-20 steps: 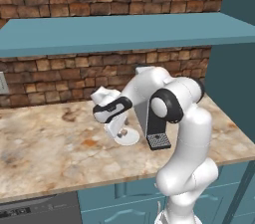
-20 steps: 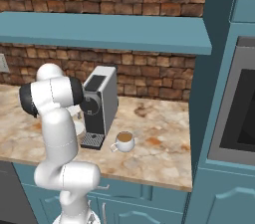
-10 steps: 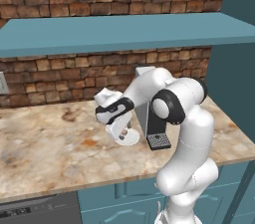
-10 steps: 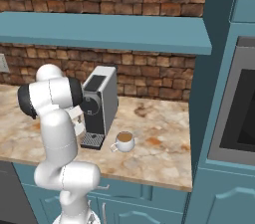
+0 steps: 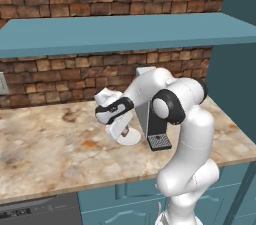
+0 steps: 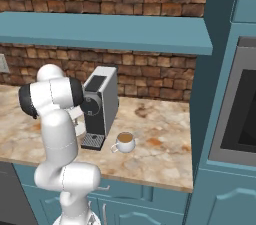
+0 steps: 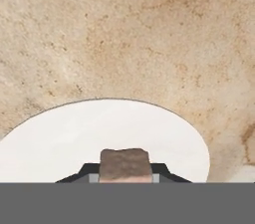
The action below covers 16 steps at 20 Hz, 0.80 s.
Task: Take a sugar cube from the saucer and place it inside the coffee. Then, grab milk from the fridge and place it next to the coffee on the counter to sweeten the coffee.
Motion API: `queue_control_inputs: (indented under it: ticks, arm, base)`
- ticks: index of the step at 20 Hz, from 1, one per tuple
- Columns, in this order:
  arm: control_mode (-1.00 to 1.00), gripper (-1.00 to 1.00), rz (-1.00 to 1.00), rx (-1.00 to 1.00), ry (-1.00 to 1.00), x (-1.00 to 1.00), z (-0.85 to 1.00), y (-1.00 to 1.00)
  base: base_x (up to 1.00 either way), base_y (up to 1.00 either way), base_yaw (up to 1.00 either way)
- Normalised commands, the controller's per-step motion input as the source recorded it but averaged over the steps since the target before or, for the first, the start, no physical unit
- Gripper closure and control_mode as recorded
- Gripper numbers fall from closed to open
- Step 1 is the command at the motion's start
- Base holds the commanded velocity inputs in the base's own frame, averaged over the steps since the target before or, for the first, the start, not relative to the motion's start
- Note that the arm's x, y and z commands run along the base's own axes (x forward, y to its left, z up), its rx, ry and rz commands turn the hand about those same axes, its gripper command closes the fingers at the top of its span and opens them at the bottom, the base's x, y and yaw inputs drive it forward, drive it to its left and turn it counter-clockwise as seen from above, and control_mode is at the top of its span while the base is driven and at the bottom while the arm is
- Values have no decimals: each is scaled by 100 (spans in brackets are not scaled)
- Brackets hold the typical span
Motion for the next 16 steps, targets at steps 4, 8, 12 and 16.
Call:
queue_control_inputs:
  ticks: [4, 8, 12, 16]
  arm:
    - [-100, 100, 0, 0, -1, -22, 7, 0]
    - [-100, 100, 0, -1, -11, -63, 34, 1]
    - [-100, 100, 0, -6, -26, -73, 44, 4]
    - [-100, 100, 0, -1, -38, -86, 61, 0]
  base:
    - [0, 0, 0]
    - [0, 0, 0]
    - [0, 0, 0]
    - [0, 0, 0]
